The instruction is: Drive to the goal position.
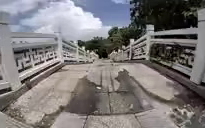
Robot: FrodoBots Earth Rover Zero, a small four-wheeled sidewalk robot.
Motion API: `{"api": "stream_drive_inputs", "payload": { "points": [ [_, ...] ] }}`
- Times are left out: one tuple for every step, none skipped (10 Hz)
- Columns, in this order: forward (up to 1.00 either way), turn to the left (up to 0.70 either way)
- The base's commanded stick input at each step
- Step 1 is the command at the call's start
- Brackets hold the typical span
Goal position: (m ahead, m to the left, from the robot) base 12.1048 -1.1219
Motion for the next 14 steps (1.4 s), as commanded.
{"api": "stream_drive_inputs", "payload": {
  "points": [
    [0.7,0.0],
    [0.7,0.0],
    [0.7,0.0],
    [0.7,0.0],
    [0.7,0.0],
    [0.7,0.0],
    [0.7,0.0],
    [0.7,0.06],
    [0.7,0.14],
    [0.7,0.14],
    [0.7,0.14],
    [0.7,0.14],
    [0.7,0.14],
    [0.7,0.11]
  ]
}}
